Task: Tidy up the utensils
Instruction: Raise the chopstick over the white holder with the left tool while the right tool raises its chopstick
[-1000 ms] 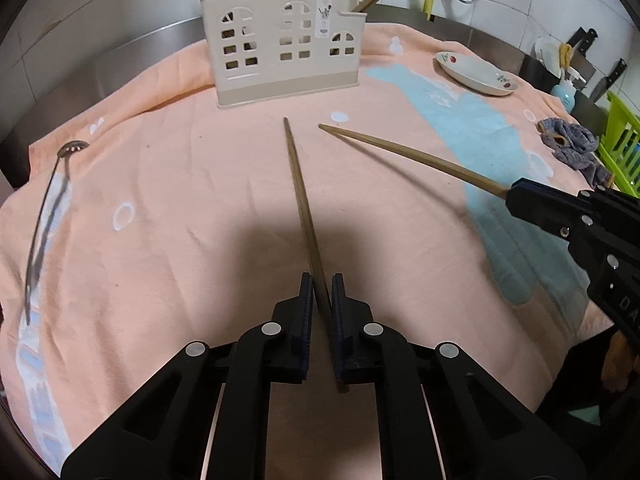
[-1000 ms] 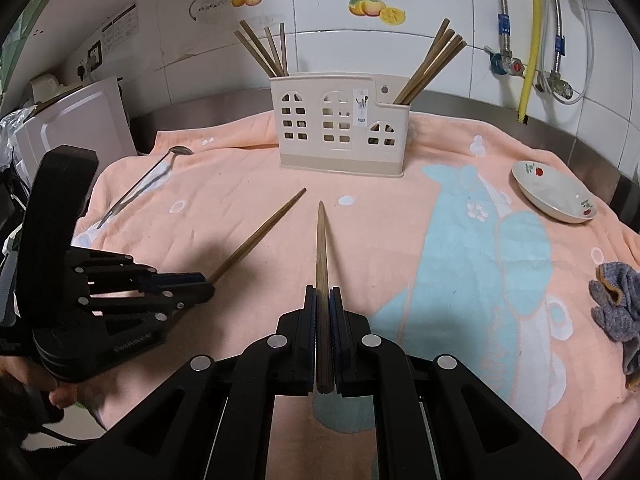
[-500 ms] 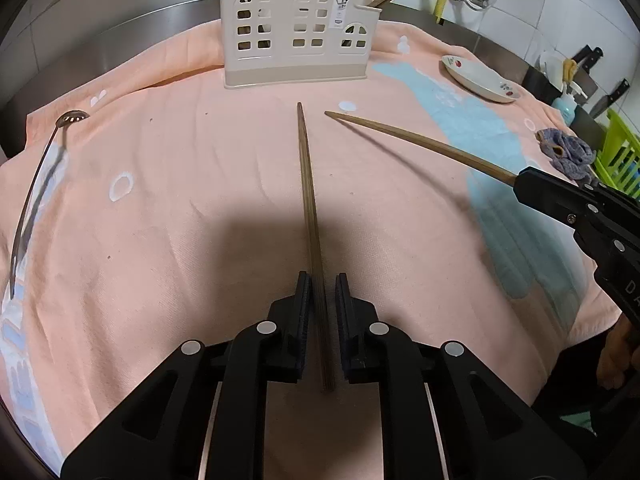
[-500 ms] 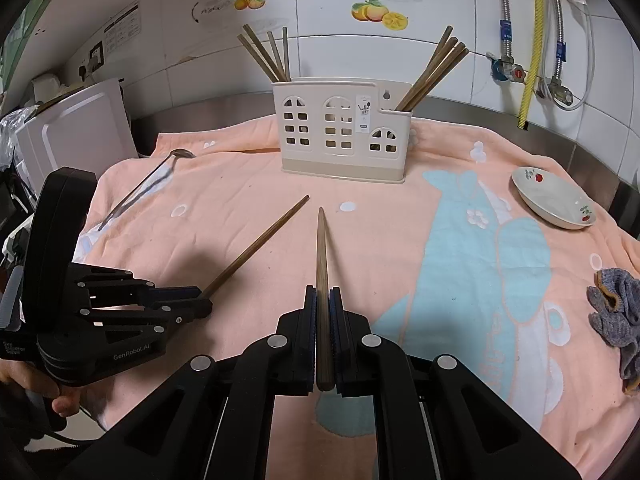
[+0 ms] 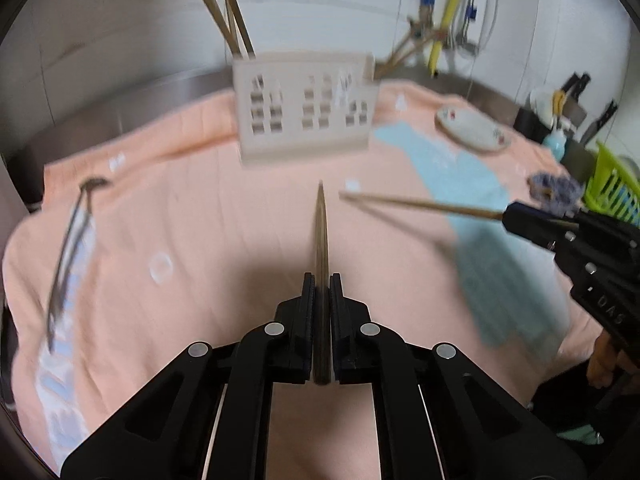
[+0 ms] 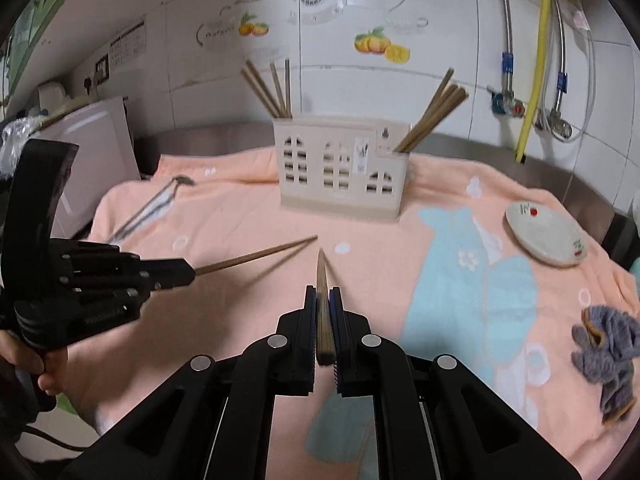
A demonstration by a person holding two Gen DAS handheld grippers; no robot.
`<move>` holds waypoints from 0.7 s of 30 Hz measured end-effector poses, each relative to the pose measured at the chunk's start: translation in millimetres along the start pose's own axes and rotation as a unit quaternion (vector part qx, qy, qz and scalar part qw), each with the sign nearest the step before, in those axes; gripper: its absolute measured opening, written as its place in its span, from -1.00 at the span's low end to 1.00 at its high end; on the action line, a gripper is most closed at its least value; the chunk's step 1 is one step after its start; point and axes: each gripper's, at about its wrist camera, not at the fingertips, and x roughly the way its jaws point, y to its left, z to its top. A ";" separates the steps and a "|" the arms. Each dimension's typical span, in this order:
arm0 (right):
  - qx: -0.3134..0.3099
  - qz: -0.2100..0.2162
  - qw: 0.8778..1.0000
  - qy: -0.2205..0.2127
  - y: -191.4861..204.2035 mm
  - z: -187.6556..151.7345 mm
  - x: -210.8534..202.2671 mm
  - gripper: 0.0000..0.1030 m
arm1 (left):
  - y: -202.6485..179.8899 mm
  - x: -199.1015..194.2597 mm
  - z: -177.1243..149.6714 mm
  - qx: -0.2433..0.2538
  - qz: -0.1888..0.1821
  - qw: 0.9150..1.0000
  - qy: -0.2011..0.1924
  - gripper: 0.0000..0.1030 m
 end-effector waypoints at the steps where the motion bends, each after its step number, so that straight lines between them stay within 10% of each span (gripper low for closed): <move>1: -0.001 0.000 1.000 -0.003 -0.5 3.7 -0.2 -0.87 | 1.6 -2.7 4.3 -0.001 -0.002 1.000 -0.006 -0.88; 21: -0.035 0.002 0.997 -0.063 -24.2 125.4 3.3 -0.88 | 16.7 -27.4 108.2 0.015 -0.040 0.996 -0.083 -0.89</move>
